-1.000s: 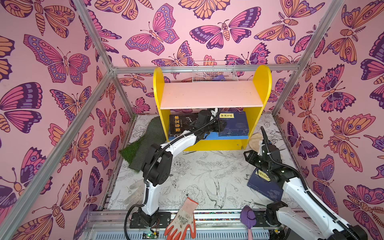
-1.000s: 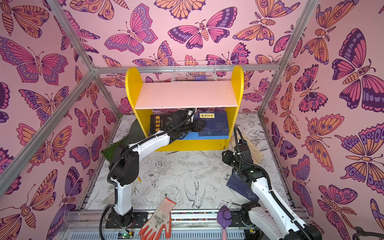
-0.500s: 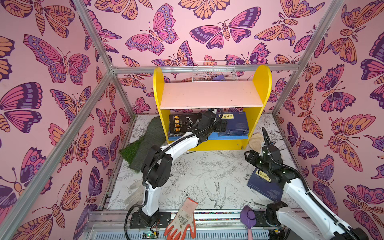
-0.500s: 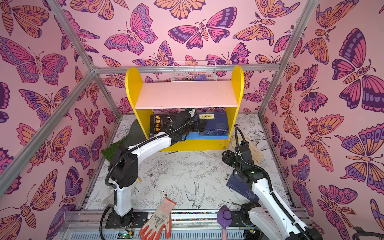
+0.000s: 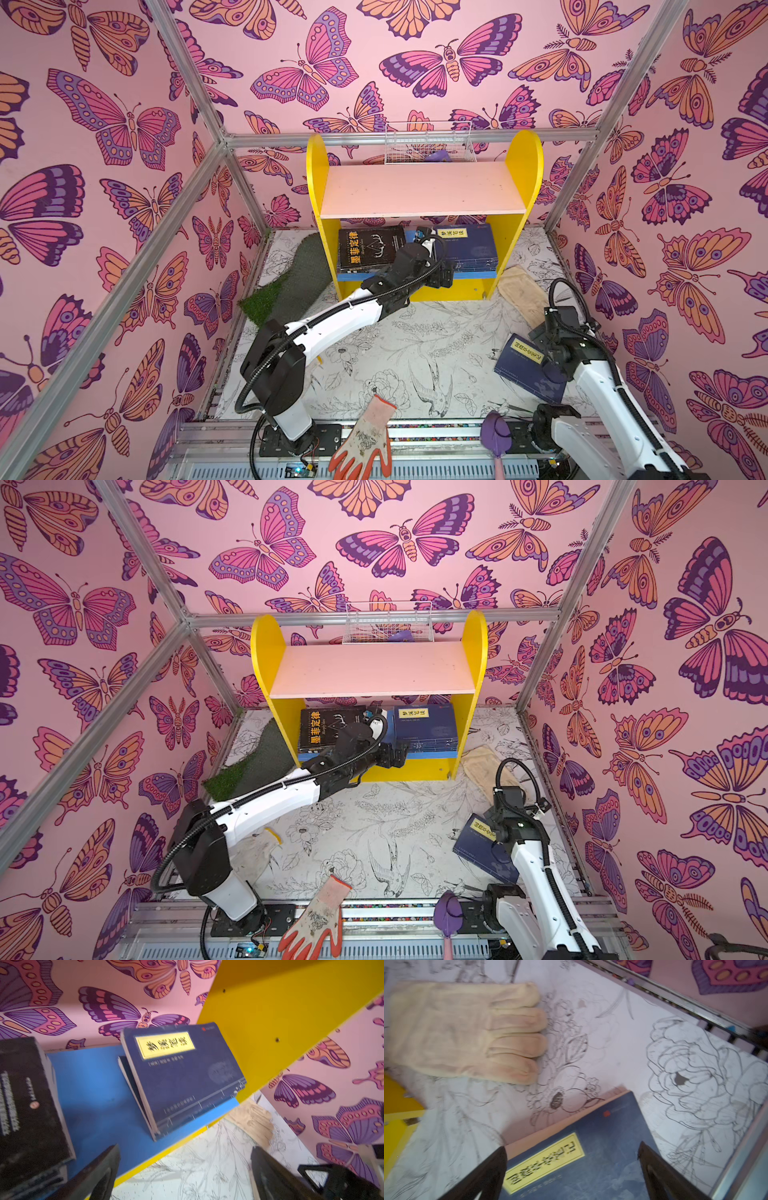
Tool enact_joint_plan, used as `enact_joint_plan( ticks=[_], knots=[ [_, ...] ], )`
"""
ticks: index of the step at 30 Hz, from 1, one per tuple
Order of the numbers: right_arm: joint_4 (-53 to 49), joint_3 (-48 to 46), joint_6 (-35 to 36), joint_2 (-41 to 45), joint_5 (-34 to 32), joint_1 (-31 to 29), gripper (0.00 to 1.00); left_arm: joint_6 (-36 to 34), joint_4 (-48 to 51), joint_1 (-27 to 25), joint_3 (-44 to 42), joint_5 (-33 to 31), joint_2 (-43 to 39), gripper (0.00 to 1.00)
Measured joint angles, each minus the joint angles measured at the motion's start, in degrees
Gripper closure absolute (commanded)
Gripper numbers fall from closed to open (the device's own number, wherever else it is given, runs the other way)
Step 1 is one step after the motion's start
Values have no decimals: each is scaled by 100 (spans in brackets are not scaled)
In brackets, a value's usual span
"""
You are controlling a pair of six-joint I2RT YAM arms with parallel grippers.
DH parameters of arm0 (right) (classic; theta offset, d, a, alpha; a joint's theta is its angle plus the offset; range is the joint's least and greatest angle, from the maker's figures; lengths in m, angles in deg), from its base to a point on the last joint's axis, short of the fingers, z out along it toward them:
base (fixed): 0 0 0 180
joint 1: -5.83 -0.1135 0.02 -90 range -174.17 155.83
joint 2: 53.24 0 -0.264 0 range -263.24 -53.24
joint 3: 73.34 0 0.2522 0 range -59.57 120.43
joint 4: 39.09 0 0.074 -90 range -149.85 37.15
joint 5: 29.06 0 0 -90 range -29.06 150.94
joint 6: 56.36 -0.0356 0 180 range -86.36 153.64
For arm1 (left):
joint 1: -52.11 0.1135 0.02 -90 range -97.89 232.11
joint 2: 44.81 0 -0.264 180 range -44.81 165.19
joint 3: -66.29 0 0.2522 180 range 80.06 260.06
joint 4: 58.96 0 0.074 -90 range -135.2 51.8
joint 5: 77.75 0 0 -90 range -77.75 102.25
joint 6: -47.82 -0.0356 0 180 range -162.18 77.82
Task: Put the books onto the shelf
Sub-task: 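Open the left gripper and move both grippers to the last dark blue book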
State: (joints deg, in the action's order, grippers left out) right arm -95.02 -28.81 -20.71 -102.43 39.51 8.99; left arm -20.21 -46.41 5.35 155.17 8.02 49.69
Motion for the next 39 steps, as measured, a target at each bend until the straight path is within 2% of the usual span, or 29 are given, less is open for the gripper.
enact_joint_plan(
  ticks=[5,10,17,21,26,27,30,32,39],
  knots=[
    [-83,-577,-177,-74,50,343,1,-149,11,-125,-675,887,-116,0],
    [-55,-686,-291,-103,208,562,1,-243,173,-125,-1023,1722,-37,0],
    [538,-953,-387,-382,684,938,1,-243,173,-125,-1054,1969,404,0],
    [935,-833,157,-693,929,984,2,-245,175,-125,-1012,2035,688,1],
    [1231,-260,1108,-1613,1716,970,7,-243,168,-120,-651,2245,1228,5],
    [1248,-129,1296,-1801,1860,935,13,-240,166,-120,-562,2284,1360,7],
    [1311,131,1727,-2175,2273,695,21,-216,166,-120,-361,2371,1674,9],
    [1401,199,1864,-2293,2424,409,22,-199,166,-120,-289,2402,1829,10],
    [1849,577,2013,-2868,2885,-1154,21,-170,175,-120,-280,2398,2059,13]
  ],
)
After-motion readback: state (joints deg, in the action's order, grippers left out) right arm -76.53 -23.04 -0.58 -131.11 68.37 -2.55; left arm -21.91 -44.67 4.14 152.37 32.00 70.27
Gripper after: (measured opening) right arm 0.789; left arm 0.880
